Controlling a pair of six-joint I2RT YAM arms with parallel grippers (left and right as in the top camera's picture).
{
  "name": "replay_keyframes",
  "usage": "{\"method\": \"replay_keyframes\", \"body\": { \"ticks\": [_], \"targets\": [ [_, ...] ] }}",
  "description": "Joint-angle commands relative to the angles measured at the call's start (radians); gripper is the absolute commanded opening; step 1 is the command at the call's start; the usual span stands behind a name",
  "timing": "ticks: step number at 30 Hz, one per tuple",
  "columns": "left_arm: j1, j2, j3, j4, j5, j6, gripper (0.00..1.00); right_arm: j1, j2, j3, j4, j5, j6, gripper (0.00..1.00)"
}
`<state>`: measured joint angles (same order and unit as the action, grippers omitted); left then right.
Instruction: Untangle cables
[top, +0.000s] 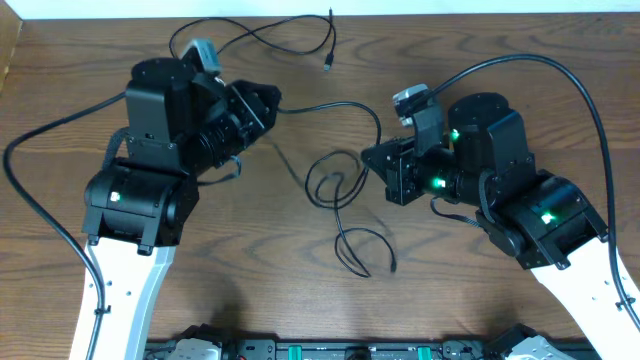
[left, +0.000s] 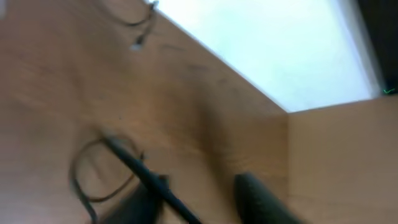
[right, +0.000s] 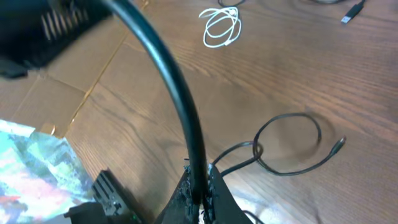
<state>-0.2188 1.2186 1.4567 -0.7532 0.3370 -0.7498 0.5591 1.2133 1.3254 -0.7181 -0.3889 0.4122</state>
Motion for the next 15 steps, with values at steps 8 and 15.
{"method": "replay_keyframes", "body": {
  "ticks": [8, 15],
  "targets": [
    [0.002, 0.016, 0.007, -0.108, -0.132, 0.182, 0.75, -0.069, -0.034, 0.002, 0.019, -0.001, 0.183, 0.01],
    [0.002, 0.016, 0.007, -0.086, -0.006, 0.179, 0.66, -0.102, -0.034, 0.002, 0.031, -0.064, 0.251, 0.01]
  ]
}}
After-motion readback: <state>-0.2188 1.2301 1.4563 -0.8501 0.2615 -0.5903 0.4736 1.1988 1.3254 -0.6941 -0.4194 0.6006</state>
